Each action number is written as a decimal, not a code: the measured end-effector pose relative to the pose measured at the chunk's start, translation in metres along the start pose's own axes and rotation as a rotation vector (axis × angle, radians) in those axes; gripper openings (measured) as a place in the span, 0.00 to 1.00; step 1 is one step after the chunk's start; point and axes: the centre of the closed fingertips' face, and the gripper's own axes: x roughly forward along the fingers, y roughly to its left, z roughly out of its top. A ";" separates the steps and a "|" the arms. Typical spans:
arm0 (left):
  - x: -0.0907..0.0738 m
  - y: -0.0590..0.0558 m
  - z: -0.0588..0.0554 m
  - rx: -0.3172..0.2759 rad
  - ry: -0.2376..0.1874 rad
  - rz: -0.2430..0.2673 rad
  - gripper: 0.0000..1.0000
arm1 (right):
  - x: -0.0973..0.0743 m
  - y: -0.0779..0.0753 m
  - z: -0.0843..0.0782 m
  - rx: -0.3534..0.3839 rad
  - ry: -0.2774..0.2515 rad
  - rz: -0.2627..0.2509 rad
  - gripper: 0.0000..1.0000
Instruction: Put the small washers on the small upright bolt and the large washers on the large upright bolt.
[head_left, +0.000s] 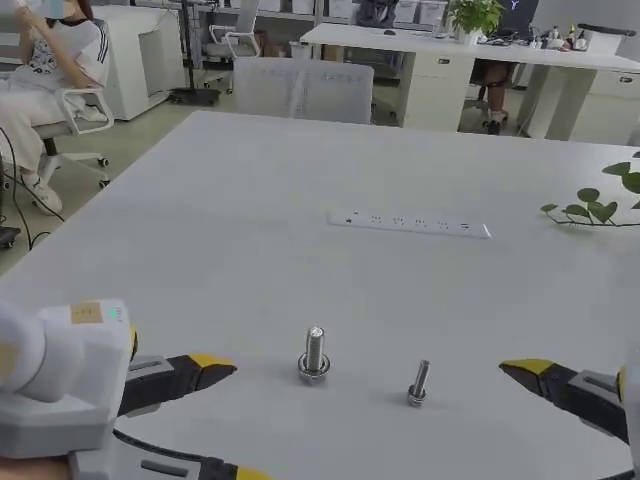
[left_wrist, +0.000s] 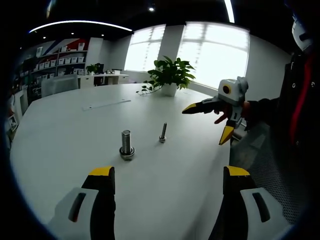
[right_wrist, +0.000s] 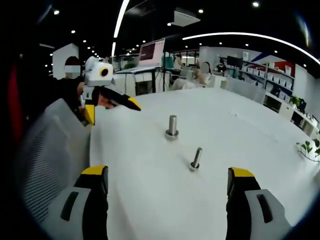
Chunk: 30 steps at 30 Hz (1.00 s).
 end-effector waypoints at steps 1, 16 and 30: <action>0.000 0.001 0.000 -0.002 -0.002 0.002 0.89 | 0.000 0.000 0.000 -0.001 -0.001 0.000 1.00; -0.001 0.002 -0.001 -0.005 -0.005 0.011 0.89 | 0.000 0.000 0.002 -0.002 -0.007 -0.002 1.00; -0.003 0.002 -0.001 -0.007 -0.009 0.017 0.89 | 0.001 0.002 0.001 0.002 -0.002 0.000 1.00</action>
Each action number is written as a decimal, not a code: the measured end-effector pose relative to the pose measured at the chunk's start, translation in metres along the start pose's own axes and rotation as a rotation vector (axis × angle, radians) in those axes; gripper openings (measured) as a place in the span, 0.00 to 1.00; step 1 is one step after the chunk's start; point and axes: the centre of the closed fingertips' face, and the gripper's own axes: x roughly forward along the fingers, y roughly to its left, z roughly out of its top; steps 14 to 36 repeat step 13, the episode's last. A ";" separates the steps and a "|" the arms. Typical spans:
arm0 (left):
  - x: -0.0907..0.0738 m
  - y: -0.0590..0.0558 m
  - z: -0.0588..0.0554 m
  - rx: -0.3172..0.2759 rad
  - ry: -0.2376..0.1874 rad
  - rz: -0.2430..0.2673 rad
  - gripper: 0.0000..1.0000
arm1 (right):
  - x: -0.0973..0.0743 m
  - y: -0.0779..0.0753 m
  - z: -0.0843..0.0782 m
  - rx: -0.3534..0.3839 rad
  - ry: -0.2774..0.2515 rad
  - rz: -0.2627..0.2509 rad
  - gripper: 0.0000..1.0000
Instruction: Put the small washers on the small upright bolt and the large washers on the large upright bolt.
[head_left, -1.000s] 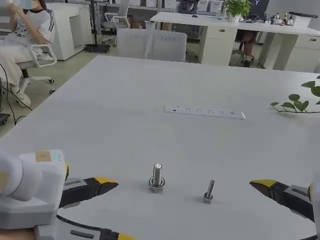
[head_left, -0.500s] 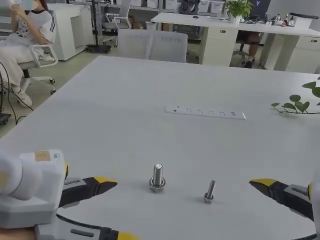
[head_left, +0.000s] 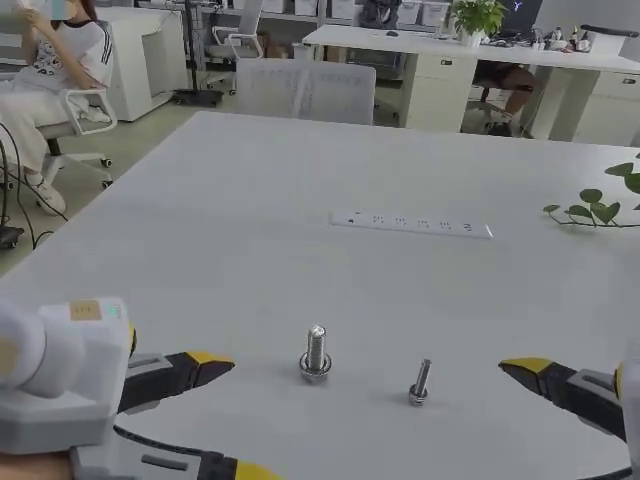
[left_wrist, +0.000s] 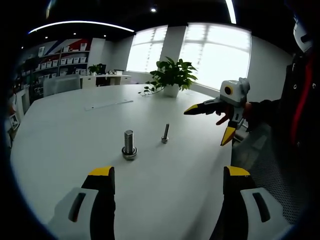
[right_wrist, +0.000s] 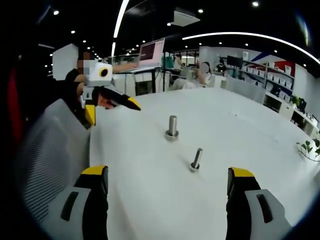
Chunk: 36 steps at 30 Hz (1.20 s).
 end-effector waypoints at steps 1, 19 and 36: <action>0.000 0.000 0.000 0.000 0.000 0.000 0.90 | 0.000 0.000 0.000 -0.001 0.000 -0.001 1.00; 0.000 0.000 0.000 0.000 0.004 -0.003 0.89 | -0.001 -0.001 0.000 0.002 0.004 -0.001 1.00; 0.000 0.000 0.000 0.000 0.004 -0.003 0.89 | -0.001 -0.001 0.000 0.002 0.004 -0.001 1.00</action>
